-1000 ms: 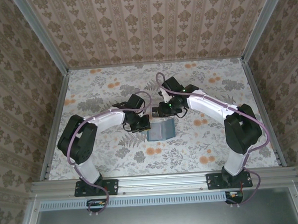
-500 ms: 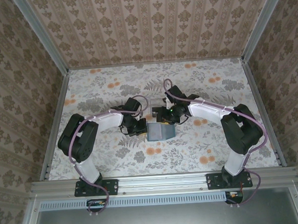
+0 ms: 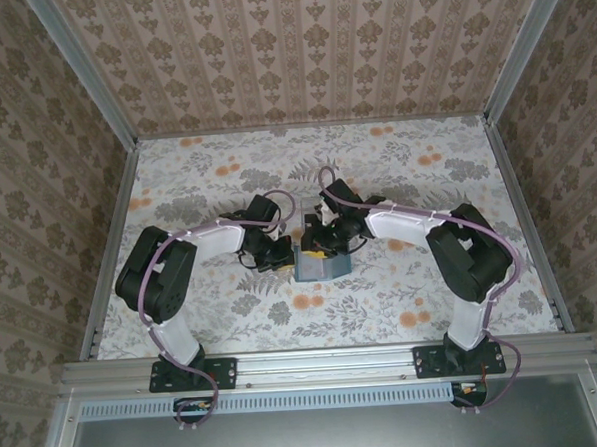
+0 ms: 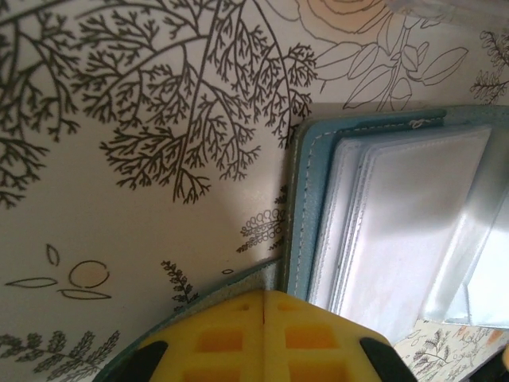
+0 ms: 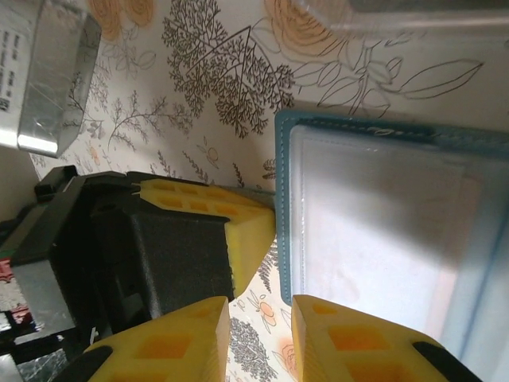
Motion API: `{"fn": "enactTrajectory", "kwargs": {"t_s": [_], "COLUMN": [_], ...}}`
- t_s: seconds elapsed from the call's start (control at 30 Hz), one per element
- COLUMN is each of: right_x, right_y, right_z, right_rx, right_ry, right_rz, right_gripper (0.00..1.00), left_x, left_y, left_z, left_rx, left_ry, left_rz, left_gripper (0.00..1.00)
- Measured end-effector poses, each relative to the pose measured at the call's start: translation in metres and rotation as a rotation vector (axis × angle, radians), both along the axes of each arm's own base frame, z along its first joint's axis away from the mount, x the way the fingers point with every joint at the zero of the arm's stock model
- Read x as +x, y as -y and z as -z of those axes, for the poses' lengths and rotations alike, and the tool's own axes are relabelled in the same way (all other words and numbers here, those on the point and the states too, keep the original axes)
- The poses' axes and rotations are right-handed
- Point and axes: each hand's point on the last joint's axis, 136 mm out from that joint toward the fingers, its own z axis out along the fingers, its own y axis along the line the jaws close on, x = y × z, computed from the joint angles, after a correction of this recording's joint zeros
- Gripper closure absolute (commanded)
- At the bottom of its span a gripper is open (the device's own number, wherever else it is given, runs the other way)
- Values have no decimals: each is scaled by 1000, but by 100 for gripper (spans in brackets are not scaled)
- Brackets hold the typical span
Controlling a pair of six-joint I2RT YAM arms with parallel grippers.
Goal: Take the credit cards out of the card holder
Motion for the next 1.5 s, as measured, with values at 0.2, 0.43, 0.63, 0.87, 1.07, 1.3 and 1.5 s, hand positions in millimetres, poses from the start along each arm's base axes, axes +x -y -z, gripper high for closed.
{"fn": "enactTrajectory", "kwargs": {"t_s": [0.2,0.43,0.63,0.87,1.07,1.3,1.5], "right_x": [-4,-8,-8,-8,-9,-12,-10], "right_y": [-4,-7,-4,12,22,32,42], "right_z": [15,21,28,35,35,32,27], "right_rx": [-16,-41,-117,-265,-356,-460,-536], "right_ry": [-35,-52,-46,-27,-9,16,40], "right_rz": [0,-10,-20,-30,-37,-61,-70], "right_gripper": [71,69,65,55,52,46,44], "left_x": [0,0,0,0,0,0,0], "left_y": [0,0,0,0,0,-1,-1], "left_z": [1,1,1,0,0,1,1], "left_rx": [-26,-28,-29,-38,-40,-42,-50], "left_ry": [-5,-6,-6,-7,-6,-7,-10], "left_rz": [-2,-1,-1,-3,0,-1,-3], "left_gripper": [96,96,97,96,96,96,96]}}
